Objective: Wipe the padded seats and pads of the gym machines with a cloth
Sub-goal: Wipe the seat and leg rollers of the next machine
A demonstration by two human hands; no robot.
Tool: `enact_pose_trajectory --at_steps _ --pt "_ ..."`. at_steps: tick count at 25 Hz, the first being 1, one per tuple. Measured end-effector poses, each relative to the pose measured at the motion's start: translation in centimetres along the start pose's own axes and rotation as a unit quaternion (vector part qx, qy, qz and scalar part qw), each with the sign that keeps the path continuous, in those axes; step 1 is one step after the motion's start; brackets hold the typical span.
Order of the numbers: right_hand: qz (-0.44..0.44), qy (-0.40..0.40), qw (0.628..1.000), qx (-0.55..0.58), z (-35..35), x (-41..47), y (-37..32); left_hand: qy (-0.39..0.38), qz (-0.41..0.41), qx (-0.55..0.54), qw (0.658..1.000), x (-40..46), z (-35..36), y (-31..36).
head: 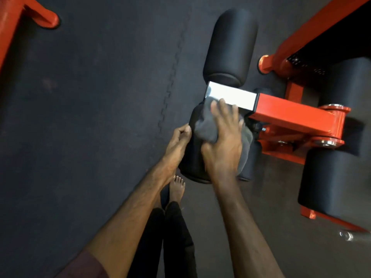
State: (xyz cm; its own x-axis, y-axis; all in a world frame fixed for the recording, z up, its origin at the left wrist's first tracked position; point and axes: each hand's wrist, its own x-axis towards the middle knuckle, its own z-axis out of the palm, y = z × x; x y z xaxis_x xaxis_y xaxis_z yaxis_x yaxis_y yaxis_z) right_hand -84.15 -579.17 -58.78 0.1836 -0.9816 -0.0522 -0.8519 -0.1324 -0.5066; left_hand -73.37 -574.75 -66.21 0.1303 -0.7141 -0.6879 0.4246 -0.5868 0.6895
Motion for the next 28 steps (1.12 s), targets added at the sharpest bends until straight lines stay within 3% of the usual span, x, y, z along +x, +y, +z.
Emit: enact_pose_trajectory --at_steps 4,7,11,16,20,23,28 --pt "-0.04 -0.043 0.998 -0.003 0.3 -9.6 -0.4 0.047 0.036 0.054 0.997 -0.6 0.2 1.0" --pt "-0.052 -0.023 0.998 -0.027 0.6 -3.4 0.1 0.058 0.036 0.03 0.997 -0.7 0.4 1.0" --pt "-0.004 -0.006 0.999 -0.041 0.5 3.1 0.2 0.042 -0.03 -0.048 0.998 -0.3 0.2 0.2" --pt "-0.036 -0.014 0.999 0.01 -0.4 -9.1 0.4 -0.001 -0.08 -0.025 0.996 -0.3 0.2 1.2" --pt "0.012 0.024 0.996 0.088 -0.2 -2.0 1.0 0.034 -0.056 -0.013 0.998 -0.7 1.0 1.1" --pt "0.045 0.038 0.995 0.08 0.1 1.6 1.0 0.051 -0.051 -0.018 0.997 -0.4 0.9 0.5" --pt "-0.038 -0.032 0.998 0.024 -0.2 -8.6 0.8 0.075 -0.019 0.001 0.997 -1.4 1.2 1.5"
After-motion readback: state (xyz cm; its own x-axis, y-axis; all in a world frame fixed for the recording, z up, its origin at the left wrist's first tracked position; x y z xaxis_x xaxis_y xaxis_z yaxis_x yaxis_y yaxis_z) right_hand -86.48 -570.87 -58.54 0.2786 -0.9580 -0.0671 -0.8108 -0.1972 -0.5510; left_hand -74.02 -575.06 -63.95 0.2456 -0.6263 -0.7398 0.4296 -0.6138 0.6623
